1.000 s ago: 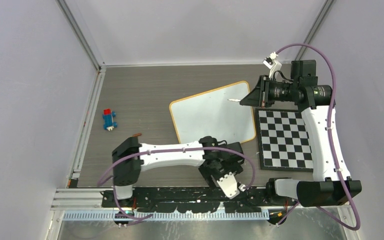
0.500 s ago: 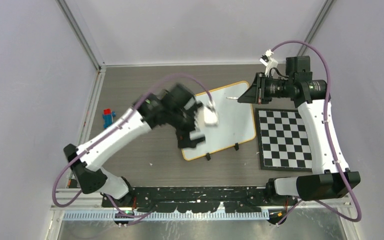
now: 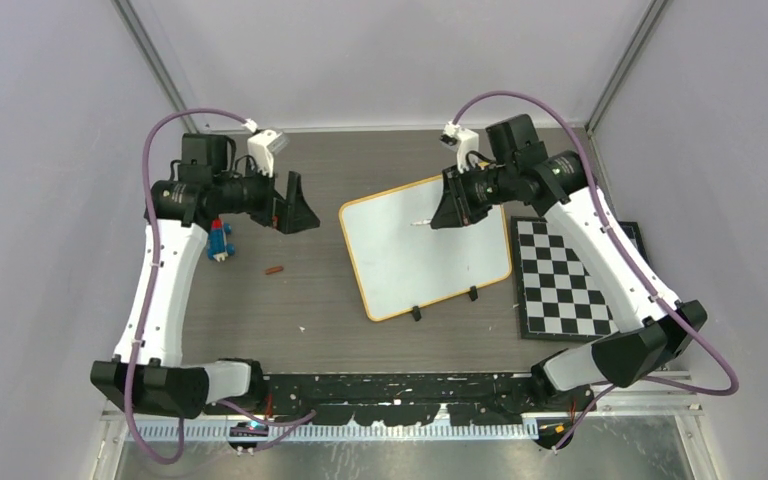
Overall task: Write a sentence on the whiteboard
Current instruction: Adjust the whiteboard stand at the center of the board, then write a sentence on the whiteboard.
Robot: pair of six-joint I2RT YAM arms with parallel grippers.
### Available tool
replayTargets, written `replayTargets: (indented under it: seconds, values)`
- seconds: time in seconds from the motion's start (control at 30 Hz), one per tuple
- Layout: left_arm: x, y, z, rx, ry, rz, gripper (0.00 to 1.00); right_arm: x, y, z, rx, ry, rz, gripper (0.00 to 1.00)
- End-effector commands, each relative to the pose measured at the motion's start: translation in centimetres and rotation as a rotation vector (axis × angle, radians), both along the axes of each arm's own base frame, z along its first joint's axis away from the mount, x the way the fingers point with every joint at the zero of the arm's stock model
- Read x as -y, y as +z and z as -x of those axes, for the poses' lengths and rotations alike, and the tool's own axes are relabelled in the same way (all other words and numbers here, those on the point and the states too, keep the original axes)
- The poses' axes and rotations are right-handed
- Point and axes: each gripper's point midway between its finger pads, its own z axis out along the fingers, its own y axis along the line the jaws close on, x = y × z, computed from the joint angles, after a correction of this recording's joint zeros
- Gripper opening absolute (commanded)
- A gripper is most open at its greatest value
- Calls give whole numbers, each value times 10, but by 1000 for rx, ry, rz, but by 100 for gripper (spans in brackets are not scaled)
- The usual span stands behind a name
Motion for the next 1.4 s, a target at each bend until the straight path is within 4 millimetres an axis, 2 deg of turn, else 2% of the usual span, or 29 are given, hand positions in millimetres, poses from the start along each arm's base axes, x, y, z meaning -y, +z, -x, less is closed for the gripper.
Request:
replayTargets:
  seconds: [0.0,0.13,0.33,0.53,0.73,1.0,1.23,1.37]
  values:
    - [-3,-9,-14,-93,49,149,100,-16,10,-5,147,28,34,0]
    - [-4,-24,-24,-149,45,172,100,-34,13,-3,223,65,39,0]
    - [12,-18,-33,-145,-62,274,99,-59,11,-4,315,100,97,0]
    - [23,-21,-64,-112,-70,328,82,-77,12,-9,368,99,111,0]
    - [41,-39,-81,-162,-102,309,69,-90,17,-16,401,97,121,0]
    - [65,-45,-78,-186,-187,297,50,-103,14,-24,414,89,124,0]
    - [70,-43,-69,-182,-234,311,31,-108,17,-28,404,83,119,0]
    - [71,-41,-62,-173,-246,313,30,-112,14,-24,380,98,104,0]
